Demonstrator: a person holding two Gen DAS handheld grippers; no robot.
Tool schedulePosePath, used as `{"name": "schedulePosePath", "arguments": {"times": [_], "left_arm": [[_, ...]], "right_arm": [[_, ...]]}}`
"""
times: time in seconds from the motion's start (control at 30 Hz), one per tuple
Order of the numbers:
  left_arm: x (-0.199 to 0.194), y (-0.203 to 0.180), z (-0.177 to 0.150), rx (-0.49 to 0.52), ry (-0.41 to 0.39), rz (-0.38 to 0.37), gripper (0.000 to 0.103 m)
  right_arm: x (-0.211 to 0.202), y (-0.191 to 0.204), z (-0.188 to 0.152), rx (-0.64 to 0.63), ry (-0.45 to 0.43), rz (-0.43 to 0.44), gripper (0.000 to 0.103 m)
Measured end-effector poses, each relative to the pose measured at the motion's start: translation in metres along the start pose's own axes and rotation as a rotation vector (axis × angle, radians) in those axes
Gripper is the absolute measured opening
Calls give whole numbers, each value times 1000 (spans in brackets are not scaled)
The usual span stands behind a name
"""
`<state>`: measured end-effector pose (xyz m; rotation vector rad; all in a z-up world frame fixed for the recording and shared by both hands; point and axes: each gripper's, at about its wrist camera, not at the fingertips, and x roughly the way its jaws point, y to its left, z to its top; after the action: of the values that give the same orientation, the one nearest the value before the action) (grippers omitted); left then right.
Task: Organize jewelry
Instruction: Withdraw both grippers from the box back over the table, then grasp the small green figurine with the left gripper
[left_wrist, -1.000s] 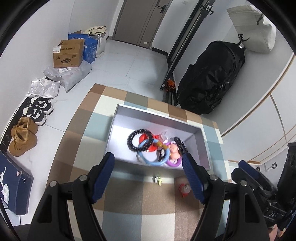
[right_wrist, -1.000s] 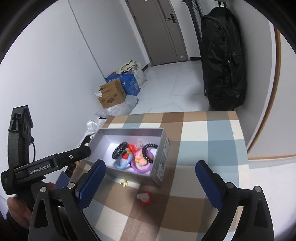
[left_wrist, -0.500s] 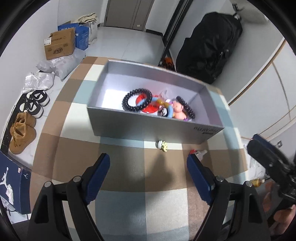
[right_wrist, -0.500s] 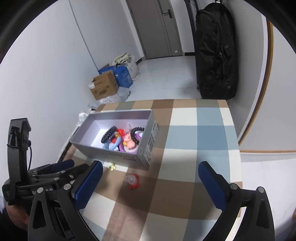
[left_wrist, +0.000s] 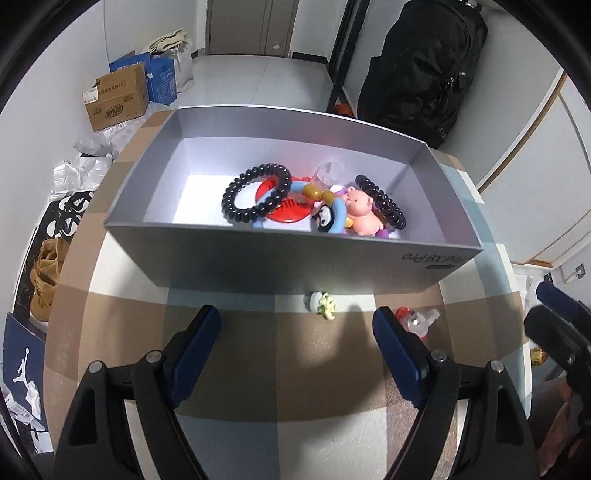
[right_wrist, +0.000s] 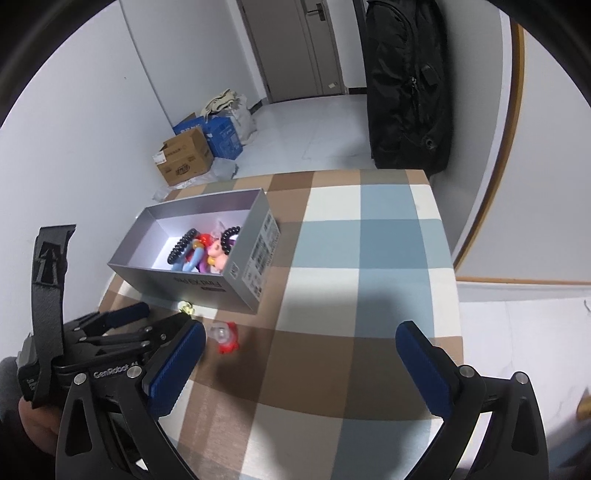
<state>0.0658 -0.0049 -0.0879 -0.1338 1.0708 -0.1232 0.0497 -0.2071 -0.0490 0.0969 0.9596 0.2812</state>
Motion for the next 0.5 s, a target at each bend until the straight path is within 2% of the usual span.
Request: {"name": "schedulePosePath", "arguments": {"times": [0.07,0.17,0.33,0.37,0.43,0.5], "left_arm": [[1,-2,-1,5,2,20,81],[3,-6,-2,26,-2,42,70],[6,-8,0,24,4,63,66],[5,-8,1,23,4,63,61],[5,-9,1,23,11,51,59],[6,-11,4,23,15,54,49]], "right_arm": [[0,-1,-1,1,7,-4,103],[1,-3,-2,8,12,-7,103],[0,-6,-3,17,16,-5,103],[0,-6,-3,19,20,-4,103],[0,-6,-4,20,22,-4,103],[0,-6,-4,18,24,-3,103]]}}
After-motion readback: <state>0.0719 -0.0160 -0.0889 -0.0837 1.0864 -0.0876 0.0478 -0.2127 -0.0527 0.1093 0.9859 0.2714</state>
